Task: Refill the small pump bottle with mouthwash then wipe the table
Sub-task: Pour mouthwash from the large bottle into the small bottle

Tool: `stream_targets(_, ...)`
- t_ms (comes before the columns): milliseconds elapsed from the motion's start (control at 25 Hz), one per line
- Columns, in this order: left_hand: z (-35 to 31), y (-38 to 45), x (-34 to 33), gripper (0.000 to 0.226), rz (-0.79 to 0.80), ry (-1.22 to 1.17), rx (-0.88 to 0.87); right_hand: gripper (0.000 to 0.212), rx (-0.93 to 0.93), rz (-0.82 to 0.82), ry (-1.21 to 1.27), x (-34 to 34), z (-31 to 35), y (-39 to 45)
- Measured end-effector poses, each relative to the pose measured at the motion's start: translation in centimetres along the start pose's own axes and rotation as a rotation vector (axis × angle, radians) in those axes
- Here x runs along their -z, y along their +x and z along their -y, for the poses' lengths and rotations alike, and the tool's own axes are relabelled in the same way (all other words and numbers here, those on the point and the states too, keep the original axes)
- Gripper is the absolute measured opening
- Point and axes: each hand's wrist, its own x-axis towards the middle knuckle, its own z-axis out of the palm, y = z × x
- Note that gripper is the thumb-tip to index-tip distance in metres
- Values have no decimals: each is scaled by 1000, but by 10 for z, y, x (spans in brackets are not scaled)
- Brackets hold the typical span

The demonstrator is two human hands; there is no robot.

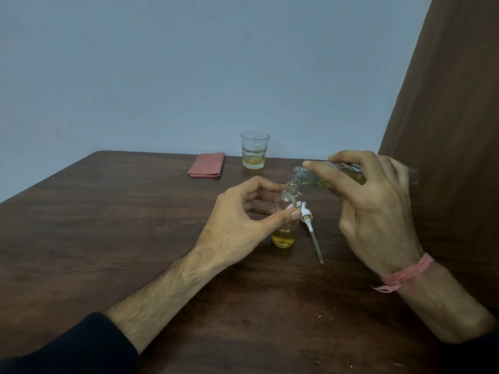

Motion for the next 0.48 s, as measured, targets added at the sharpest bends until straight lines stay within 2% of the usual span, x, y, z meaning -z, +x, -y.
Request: stream_targets(480, -1, 0, 0, 37, -6, 15, 1, 93, -1, -5, 3, 0, 1, 2)
